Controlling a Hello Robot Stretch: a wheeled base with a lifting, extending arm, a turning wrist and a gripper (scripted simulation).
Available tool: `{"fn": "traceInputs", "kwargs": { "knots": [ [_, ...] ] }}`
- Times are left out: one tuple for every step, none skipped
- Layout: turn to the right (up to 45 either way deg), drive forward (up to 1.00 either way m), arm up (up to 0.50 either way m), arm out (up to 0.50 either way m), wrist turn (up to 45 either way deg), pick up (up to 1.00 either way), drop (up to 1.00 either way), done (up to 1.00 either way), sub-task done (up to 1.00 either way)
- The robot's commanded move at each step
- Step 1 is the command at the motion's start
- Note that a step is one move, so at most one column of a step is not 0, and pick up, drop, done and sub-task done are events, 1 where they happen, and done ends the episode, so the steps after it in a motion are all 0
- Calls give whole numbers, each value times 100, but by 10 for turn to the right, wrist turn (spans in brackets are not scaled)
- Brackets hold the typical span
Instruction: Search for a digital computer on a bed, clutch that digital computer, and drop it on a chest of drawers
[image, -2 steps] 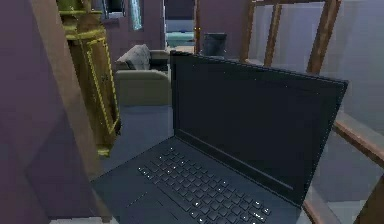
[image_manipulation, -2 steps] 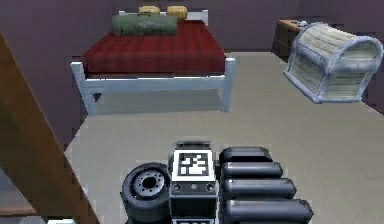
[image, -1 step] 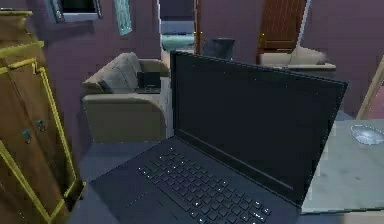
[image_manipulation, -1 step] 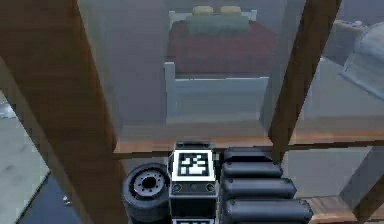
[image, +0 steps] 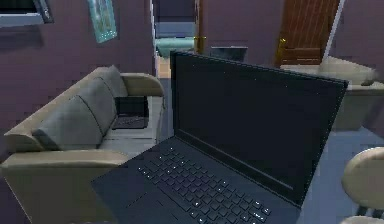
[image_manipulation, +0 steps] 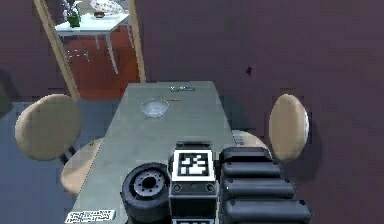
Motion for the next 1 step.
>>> {"fn": "traceInputs", "kwargs": {
  "knots": [
    [30,0,0,0,0,0,0,0,0]
  ]
}}
